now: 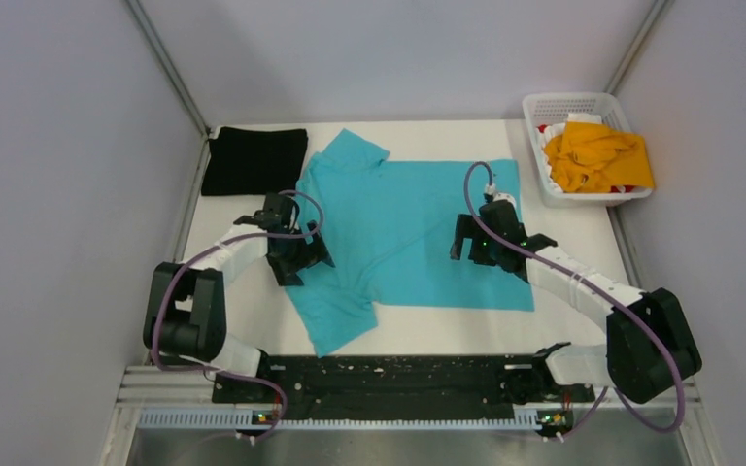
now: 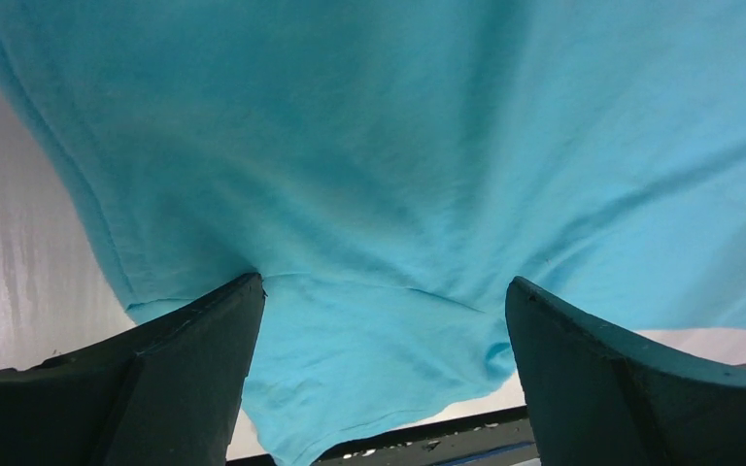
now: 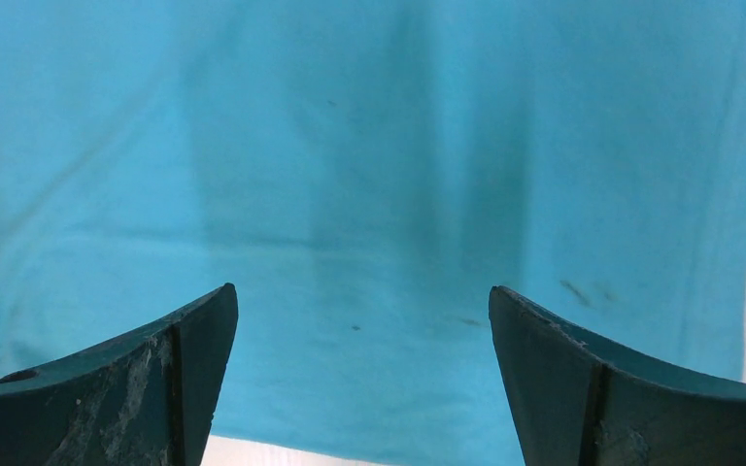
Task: Fold and stack the t-shirts
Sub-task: Flatten out the tshirt, then grab the side of the flattened tshirt closest away from the robot with both arms
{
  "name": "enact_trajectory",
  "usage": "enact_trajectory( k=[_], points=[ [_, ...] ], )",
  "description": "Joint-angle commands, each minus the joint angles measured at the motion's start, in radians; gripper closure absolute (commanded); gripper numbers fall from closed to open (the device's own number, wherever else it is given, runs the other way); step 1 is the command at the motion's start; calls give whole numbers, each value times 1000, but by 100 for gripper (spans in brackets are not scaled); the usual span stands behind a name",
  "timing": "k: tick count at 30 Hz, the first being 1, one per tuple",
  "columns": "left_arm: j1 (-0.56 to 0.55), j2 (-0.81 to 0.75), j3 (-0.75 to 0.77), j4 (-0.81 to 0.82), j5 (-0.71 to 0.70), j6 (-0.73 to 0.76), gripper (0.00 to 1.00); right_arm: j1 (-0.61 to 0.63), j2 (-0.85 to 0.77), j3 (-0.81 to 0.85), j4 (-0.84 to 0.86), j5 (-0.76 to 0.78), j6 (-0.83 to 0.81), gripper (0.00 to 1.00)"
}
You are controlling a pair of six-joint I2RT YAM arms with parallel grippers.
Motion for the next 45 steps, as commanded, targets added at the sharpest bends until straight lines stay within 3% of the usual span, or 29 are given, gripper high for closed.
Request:
enact_trajectory(
  k=[1,10,21,27,29,35,41,45],
  points=[
    [3,8,-55,11,-38,-23,1,-31,-31,-45,-84,123,104,1],
    [4,-86,-173,-80,-87,-33,1,-37,-145,-92,-179,231,197,1],
    [-21,-241,-3,-217,-127,13,1,-48,-245,-79,-198,279,247,1],
    [-193,-362,-55,-417,-190,-9,1,-64,-241,-68,-211,285,231,1],
    [-267,-412,-108,-444,-142,-54,3,-70,-232,-66,-212,289,217,1],
    [-442,-548,-261,-433,-176,-329,9,-84,-176,-38,-210,300,167,1],
    [-609,-520,-342,-279,-186,-491,26,-101,-111,-11,-184,283,129,1],
    [-638,-460,-342,-272,-277,-537,40,-106,-98,-16,-168,261,118,1]
  ],
)
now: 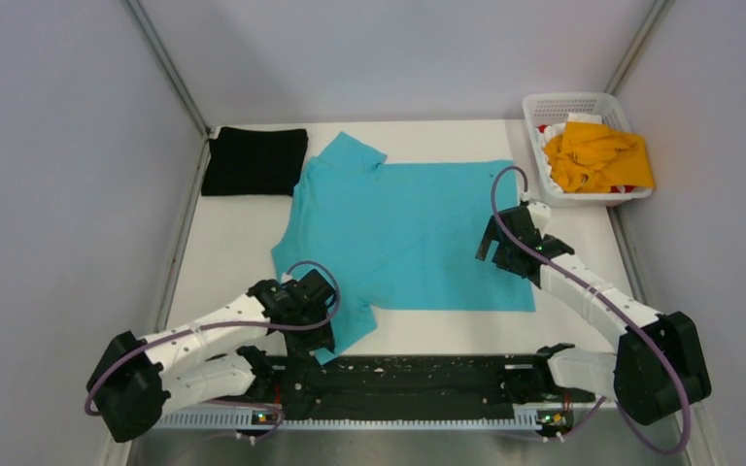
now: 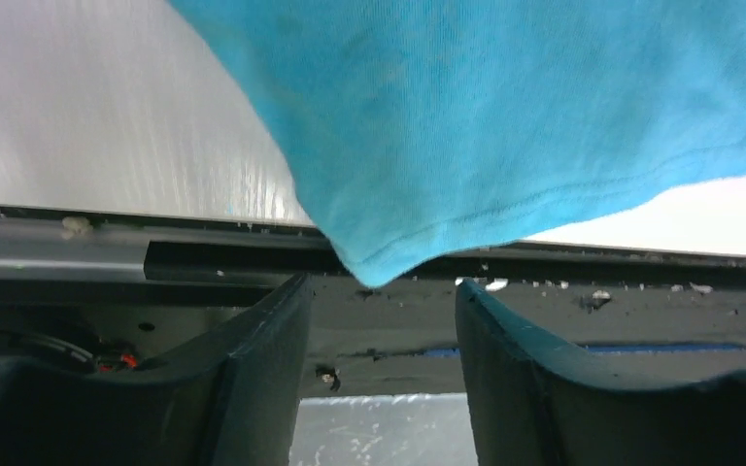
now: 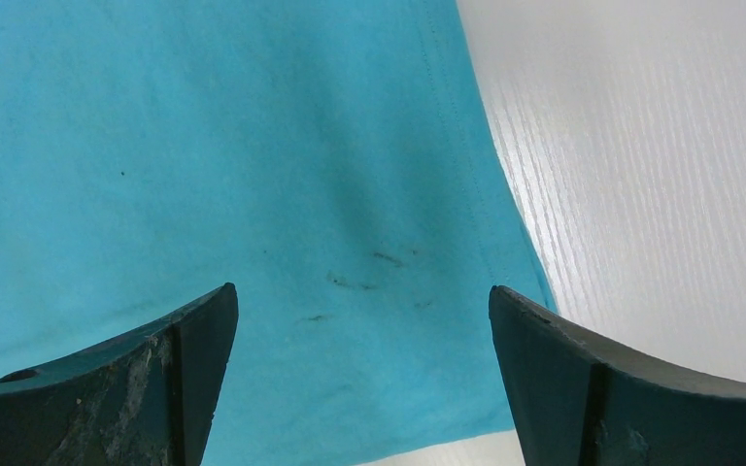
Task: Fold and stack the t-shirts
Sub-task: Grab the side of the flattened tshirt closest away from the robot with both arms
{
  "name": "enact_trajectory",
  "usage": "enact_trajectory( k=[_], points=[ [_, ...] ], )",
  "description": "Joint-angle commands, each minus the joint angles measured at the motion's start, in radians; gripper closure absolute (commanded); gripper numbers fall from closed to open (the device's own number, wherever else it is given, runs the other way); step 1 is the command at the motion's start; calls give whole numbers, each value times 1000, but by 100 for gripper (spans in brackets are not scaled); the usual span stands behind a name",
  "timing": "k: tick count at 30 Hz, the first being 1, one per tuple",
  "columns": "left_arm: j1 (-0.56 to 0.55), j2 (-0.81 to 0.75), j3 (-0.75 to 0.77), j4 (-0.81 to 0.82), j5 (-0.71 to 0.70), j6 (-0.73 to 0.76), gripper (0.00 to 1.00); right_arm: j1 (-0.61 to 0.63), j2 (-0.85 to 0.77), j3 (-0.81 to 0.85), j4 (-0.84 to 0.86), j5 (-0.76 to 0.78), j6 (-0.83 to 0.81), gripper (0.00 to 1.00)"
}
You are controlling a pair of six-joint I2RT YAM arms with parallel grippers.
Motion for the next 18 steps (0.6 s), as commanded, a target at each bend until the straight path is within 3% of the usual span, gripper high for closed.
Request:
enact_trajectory(
  k=[1,13,15,18],
  points=[
    [-22,46,-11,74,-101,-110,44,-17,9,34,32,-14,-32,1],
    [-24,123,-58,185,-93,-90,63,-57,-26,14,38,-24,-44,1],
    [-25,140,-61,200,-88,-85,73,-62,-33,9,35,-24,-35,1],
    [-24,158,-59,198,-90,-83,98,-76,-53,1,21,-23,-15,2]
  ],
)
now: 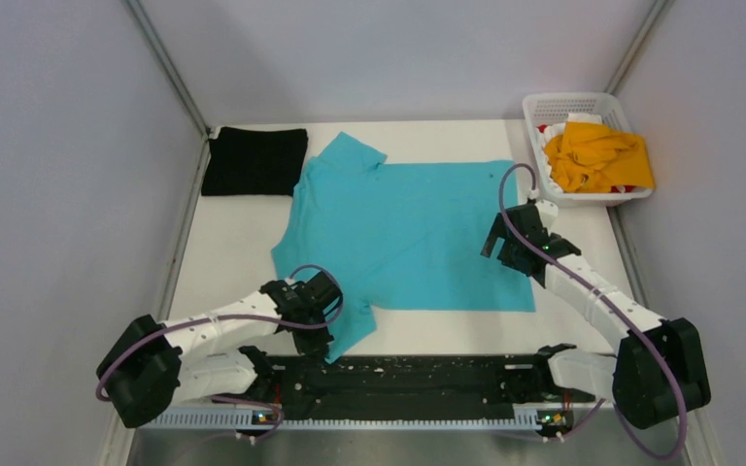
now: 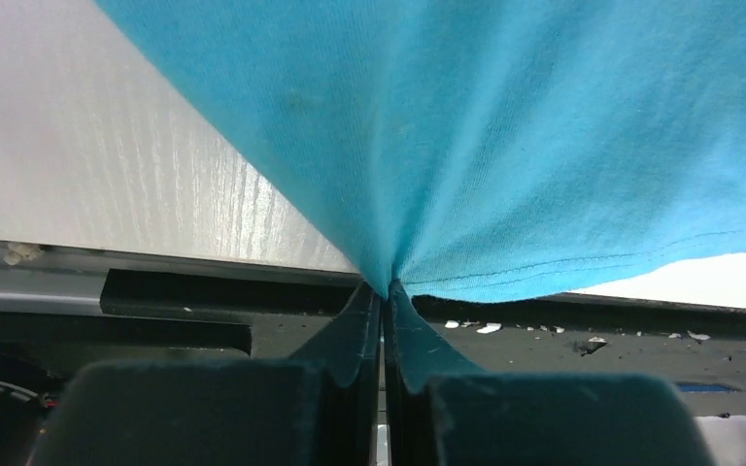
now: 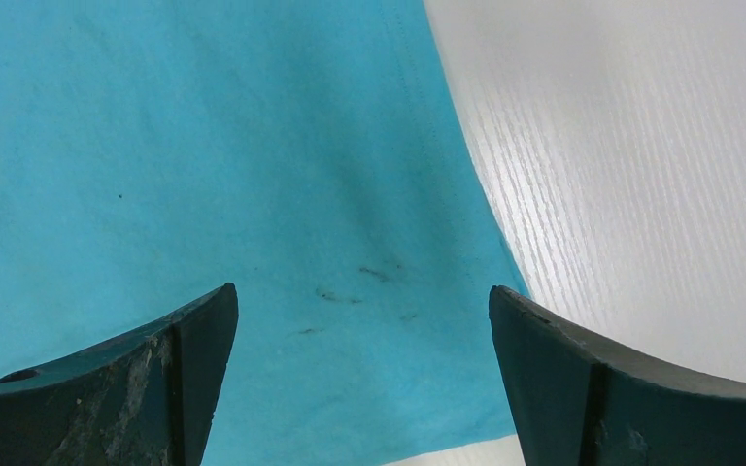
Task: Fold and stack the t-shirts
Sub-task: Grab the side of the flattened tshirt closest away from the robot with both arms
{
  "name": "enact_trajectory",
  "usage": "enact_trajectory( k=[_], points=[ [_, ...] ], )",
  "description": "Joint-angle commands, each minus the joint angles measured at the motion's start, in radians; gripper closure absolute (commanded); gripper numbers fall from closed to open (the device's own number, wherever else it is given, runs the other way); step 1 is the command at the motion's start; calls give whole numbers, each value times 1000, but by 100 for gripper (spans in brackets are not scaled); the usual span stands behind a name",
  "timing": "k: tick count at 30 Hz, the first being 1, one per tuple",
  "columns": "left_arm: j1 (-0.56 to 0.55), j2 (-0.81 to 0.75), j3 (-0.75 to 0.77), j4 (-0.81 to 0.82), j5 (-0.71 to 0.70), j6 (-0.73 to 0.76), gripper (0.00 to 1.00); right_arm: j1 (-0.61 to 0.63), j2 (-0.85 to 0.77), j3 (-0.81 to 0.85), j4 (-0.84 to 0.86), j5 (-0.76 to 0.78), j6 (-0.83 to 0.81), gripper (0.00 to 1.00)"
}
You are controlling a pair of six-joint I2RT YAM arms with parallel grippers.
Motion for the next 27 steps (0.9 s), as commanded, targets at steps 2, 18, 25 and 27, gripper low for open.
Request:
enact_trajectory(
  k=[2,18,25,27],
  points=[
    [-3,41,0,65,-71,23,100,-45,-63,0,-15,3,34,2],
    [-1,-45,55,10,4,79,100,-99,-266,-198,-241,61,373,23],
    [0,-71,62,31,31,81,100,-99,-352,-292,-213,43,413,55],
    [0,-78,65,30,31,83,100,-100,-360,-305,-205,36,417,58]
  ],
)
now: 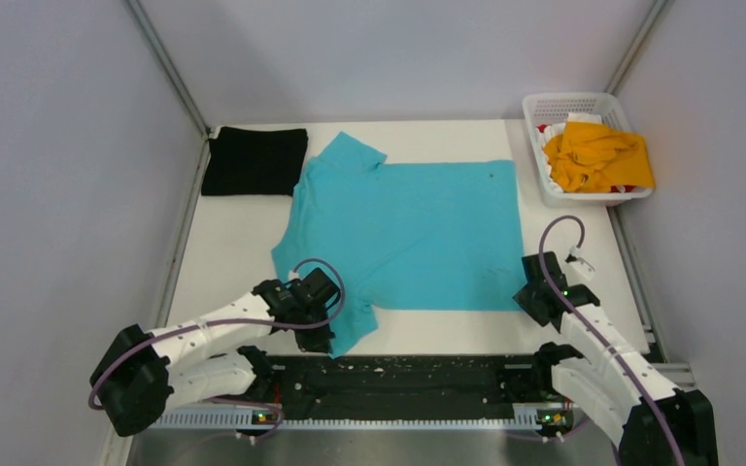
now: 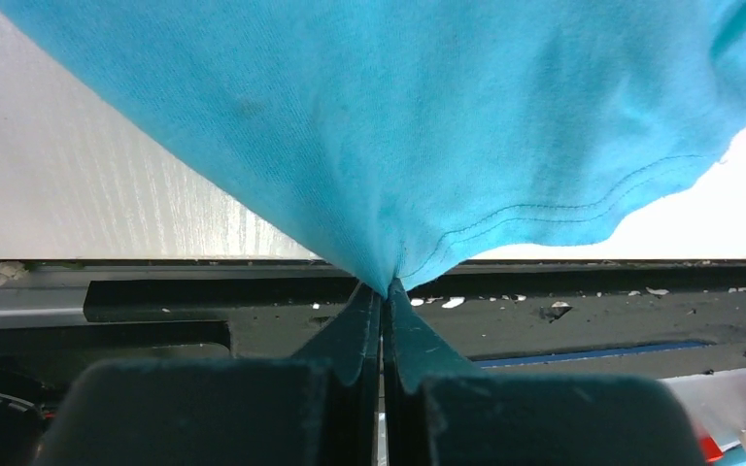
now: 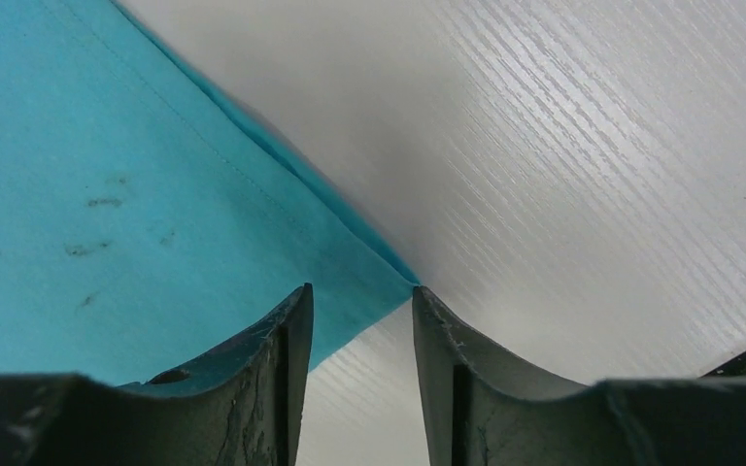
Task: Fold and stack the t-shirts
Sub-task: Grab the side of the flattened tshirt closest away from the robot with both arms
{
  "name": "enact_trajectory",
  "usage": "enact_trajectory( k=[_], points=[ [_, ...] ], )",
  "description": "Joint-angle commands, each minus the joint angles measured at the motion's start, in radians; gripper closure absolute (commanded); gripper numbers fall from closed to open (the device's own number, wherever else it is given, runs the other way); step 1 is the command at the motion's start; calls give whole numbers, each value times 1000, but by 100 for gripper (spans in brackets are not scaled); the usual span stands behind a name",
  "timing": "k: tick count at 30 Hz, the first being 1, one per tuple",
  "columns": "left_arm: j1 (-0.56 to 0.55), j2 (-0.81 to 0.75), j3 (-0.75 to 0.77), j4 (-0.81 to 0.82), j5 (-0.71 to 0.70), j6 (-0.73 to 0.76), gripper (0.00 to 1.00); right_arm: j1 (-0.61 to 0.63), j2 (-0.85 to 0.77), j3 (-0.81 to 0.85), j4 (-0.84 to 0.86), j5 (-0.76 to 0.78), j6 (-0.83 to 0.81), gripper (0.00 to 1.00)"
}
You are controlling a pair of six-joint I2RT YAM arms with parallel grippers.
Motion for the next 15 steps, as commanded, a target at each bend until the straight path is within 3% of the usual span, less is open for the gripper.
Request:
enact_trajectory(
  k=[1,10,15],
  points=[
    [4,-33,37,24,6,12,100,-9,-29,-21,24,-4,44,59],
    [26,-52,43,24,12,29,100,-8,28,-56,80,-18,53,68],
    [32,-67,49,18,21,19,100,-8,26,-44,81,-38,31,92]
  ],
)
